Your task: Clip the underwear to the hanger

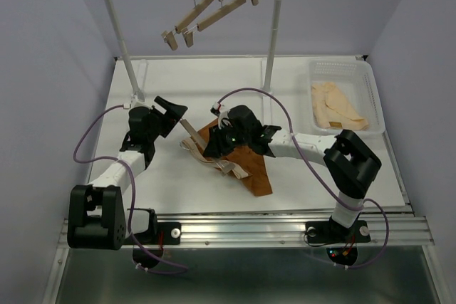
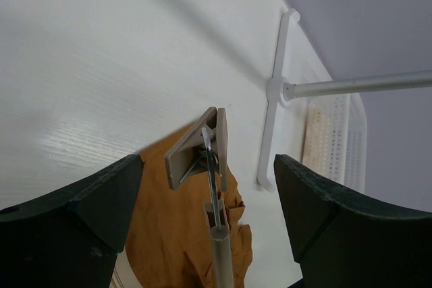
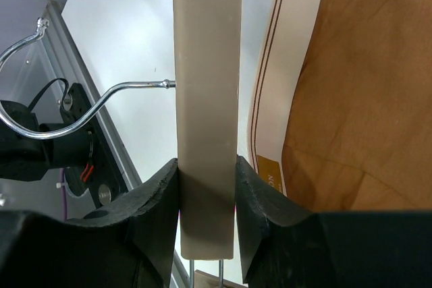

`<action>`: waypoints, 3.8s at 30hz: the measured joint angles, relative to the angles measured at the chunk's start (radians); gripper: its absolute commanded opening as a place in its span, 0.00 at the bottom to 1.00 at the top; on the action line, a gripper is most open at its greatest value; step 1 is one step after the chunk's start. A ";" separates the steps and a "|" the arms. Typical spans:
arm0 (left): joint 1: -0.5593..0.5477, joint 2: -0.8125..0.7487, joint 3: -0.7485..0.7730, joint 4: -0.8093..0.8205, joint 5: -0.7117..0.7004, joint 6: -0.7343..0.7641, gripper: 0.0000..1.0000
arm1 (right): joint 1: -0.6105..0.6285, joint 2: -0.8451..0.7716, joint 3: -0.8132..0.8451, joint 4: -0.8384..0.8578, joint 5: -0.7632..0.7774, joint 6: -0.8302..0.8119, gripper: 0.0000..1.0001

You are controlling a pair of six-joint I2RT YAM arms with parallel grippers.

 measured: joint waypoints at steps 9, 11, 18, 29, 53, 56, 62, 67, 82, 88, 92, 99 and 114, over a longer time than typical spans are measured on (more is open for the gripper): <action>0.000 0.015 0.000 0.060 0.008 -0.027 0.67 | 0.000 -0.002 -0.008 0.016 -0.013 0.010 0.10; 0.001 0.015 0.000 0.066 0.008 -0.031 0.65 | 0.000 -0.002 -0.008 0.019 -0.013 0.011 0.10; 0.014 0.015 -0.003 0.076 0.009 -0.040 0.62 | 0.000 -0.002 -0.008 0.026 -0.012 0.013 0.10; 0.050 0.015 -0.008 0.081 0.029 -0.050 0.26 | 0.000 -0.003 -0.008 0.027 -0.011 0.013 0.10; 0.102 -0.003 -0.082 0.172 0.119 -0.042 0.00 | 0.000 -0.003 -0.008 0.028 -0.036 -0.020 0.69; 0.102 -0.005 -0.098 0.185 0.135 -0.033 0.00 | 0.000 -0.004 -0.008 0.027 -0.062 -0.054 0.83; 0.102 -0.004 -0.104 0.212 0.172 -0.015 0.00 | 0.000 -0.058 -0.008 0.011 -0.114 -0.147 1.00; 0.103 -0.005 -0.109 0.228 0.188 -0.004 0.00 | 0.000 -0.139 -0.008 -0.010 -0.100 -0.199 1.00; 0.115 -0.159 -0.241 0.219 0.174 -0.005 0.00 | -0.192 0.124 0.207 -0.126 0.013 -0.092 1.00; 0.115 -0.158 -0.248 0.212 0.169 -0.005 0.00 | -0.176 0.294 0.365 -0.137 -0.055 -0.122 1.00; 0.115 -0.158 -0.248 0.213 0.168 -0.005 0.00 | -0.174 0.373 0.396 -0.137 -0.073 -0.118 1.00; 0.115 -0.112 -0.248 0.235 0.186 -0.004 0.00 | -0.183 0.403 0.381 -0.104 0.032 -0.025 1.00; 0.108 0.123 -0.140 0.352 0.341 0.041 0.00 | -0.275 0.074 -0.047 -0.050 0.378 0.124 1.00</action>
